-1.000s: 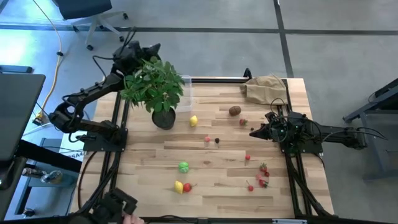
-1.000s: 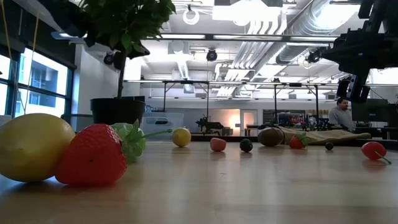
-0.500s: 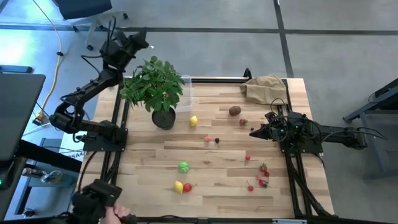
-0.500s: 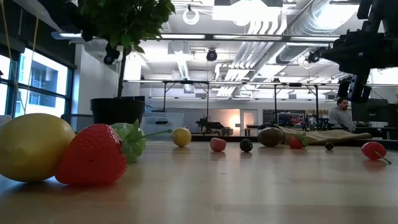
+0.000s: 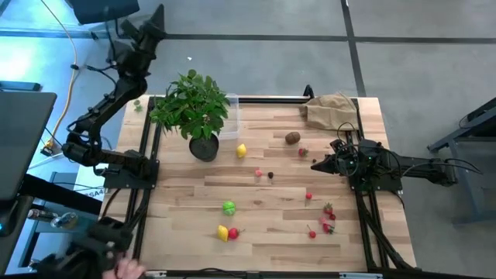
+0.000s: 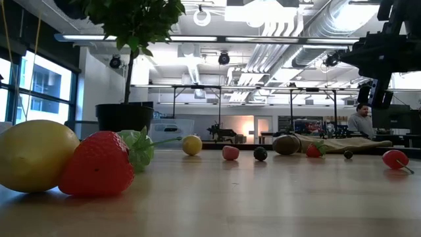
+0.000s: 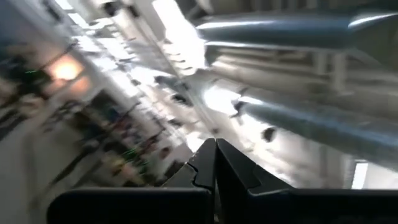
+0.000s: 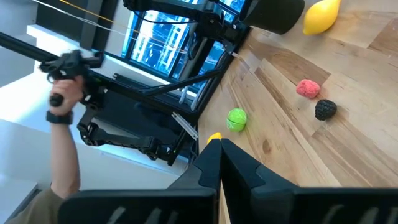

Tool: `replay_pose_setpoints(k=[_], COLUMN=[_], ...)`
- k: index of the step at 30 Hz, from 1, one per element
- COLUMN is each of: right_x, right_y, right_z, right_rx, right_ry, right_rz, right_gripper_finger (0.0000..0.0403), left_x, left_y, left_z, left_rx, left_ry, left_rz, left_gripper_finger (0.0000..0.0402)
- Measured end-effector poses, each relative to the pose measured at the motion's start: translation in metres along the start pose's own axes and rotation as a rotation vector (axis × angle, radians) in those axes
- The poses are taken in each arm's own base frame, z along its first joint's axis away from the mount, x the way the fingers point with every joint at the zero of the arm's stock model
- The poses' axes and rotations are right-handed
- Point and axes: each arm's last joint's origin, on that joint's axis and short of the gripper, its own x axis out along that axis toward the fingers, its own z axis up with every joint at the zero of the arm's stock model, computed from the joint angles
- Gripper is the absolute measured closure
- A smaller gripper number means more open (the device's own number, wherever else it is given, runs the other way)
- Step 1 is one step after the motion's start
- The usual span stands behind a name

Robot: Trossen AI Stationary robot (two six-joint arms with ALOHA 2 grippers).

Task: Pick and placing Produce into tupperware
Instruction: Move the transparent bin to the top center of the table

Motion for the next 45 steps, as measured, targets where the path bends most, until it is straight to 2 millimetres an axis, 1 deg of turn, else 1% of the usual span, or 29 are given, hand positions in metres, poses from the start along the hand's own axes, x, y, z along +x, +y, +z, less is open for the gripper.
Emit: replay_pose_setpoints(k=[2,5,10,12,13,16,18,20,22,24,27,31,34,37,39,41,43,45], right_x=[0.000,0.000,0.000,0.000,0.000,0.000,0.000,0.000,-0.001,0.000,0.002,0.007,0.012,0.021,0.029,0.040,0.053,0.068], right_y=[0.000,0.000,0.000,0.000,0.000,0.000,0.001,0.002,0.003,0.003,0.002,0.000,0.009,0.024,0.031,0.035,0.035,0.030], right_z=[0.000,0.000,0.000,0.000,0.000,0.002,0.003,0.006,0.009,0.012,0.019,0.031,0.049,0.079,0.105,0.133,0.166,0.199], right_rx=[0.000,-0.001,-0.002,-0.003,-0.004,-0.030,-0.044,-0.049,-0.065,-0.086,-0.105,-0.121,-0.183,-0.266,-0.305,-0.338,-0.356,-0.348], right_ry=[0.000,0.000,0.000,0.000,-0.004,-0.045,-0.087,-0.143,-0.199,-0.240,-0.290,-0.306,-0.290,-0.270,-0.242,-0.194,-0.152,-0.100], right_rz=[-0.001,-0.001,-0.001,-0.001,-0.001,-0.011,-0.020,-0.033,-0.039,-0.044,-0.063,-0.080,-0.135,-0.218,-0.275,-0.316,-0.335,-0.338], right_gripper_finger=[0.0402,0.0402,0.0402,0.0402,0.0402,0.0402,0.0402,0.0402,0.0402,0.0402,0.0402,0.0402,0.0402,0.0402,0.0402,0.0402,0.0402,0.0402], left_x=[0.006,0.014,0.020,0.017,0.013,-0.005,-0.020,-0.036,-0.052,-0.065,-0.077,-0.084,-0.085,-0.085,-0.084,-0.084,-0.084,-0.085], left_y=[-0.016,-0.044,-0.103,-0.127,-0.137,-0.165,-0.178,-0.188,-0.198,-0.205,-0.211,-0.216,-0.218,-0.218,-0.219,-0.218,-0.218,-0.219], left_z=[0.007,0.015,0.026,0.028,0.028,0.029,0.030,0.036,0.045,0.053,0.059,0.058,0.055,0.055,0.054,0.052,0.052,0.053], left_rx=[-0.008,0.000,0.080,0.120,0.142,0.267,0.366,0.438,0.473,0.473,0.487,0.510,0.518,0.532,0.533,0.539,0.538,0.536], left_ry=[-0.005,0.019,0.094,0.168,0.210,0.333,0.399,0.433,0.432,0.423,0.427,0.440,0.443,0.440,0.444,0.450,0.450,0.448], left_rz=[-0.078,-0.217,-0.525,-0.629,-0.649,-0.632,-0.585,-0.545,-0.538,-0.551,-0.543,-0.530,-0.554,-0.559,-0.560,-0.560,-0.562,-0.569], left_gripper_finger=[0.0402,0.0402,0.0402,0.0402,0.0402,0.0401,0.0401,0.0401,0.0402,0.0401,0.0401,0.0401,0.0401,0.0402,0.0402,0.0402,0.0402,0.0402])
